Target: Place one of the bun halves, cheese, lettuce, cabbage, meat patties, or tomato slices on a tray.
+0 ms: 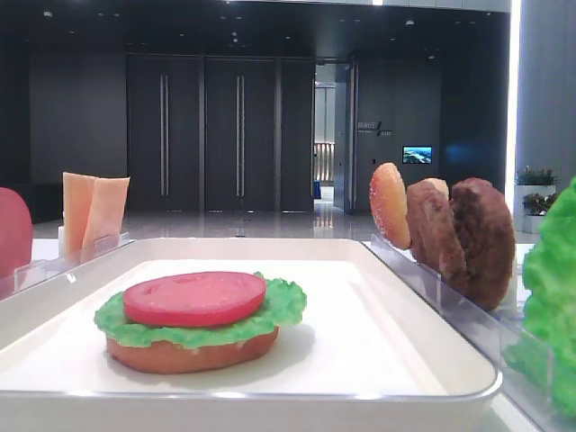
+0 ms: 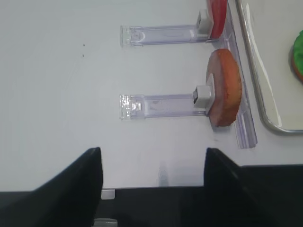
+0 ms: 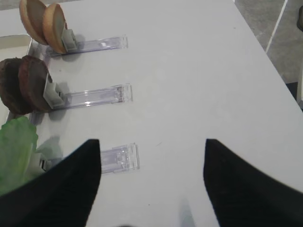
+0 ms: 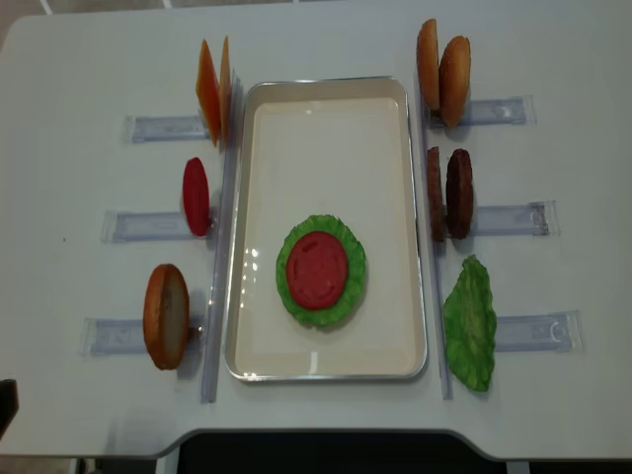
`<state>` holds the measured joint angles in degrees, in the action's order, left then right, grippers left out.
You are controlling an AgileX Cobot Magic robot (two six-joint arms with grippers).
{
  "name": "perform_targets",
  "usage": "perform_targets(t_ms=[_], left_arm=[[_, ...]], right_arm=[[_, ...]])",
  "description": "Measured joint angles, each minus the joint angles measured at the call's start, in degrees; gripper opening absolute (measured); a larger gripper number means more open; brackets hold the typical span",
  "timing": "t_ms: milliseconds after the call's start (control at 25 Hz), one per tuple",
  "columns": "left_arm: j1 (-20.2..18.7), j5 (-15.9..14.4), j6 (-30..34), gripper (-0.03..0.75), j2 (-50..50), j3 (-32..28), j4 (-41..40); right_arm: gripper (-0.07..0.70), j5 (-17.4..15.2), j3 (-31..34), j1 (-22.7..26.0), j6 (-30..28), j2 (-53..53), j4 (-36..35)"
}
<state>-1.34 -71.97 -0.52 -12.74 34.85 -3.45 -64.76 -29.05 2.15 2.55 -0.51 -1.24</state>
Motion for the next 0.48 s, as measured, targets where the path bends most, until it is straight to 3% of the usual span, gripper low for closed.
perform_targets(t_ms=[160, 480], left_arm=[[0.00, 1.44, 0.00, 0.512, 5.66, -3.31, 0.00], [0.00, 7.53, 0.00, 0.512, 12.91, -7.53, 2.50]], right_arm=[[0.445, 0.00, 0.00, 0.00, 0.00, 0.00, 0.00], [0.445, 0.00, 0.00, 0.00, 0.00, 0.00, 0.00]])
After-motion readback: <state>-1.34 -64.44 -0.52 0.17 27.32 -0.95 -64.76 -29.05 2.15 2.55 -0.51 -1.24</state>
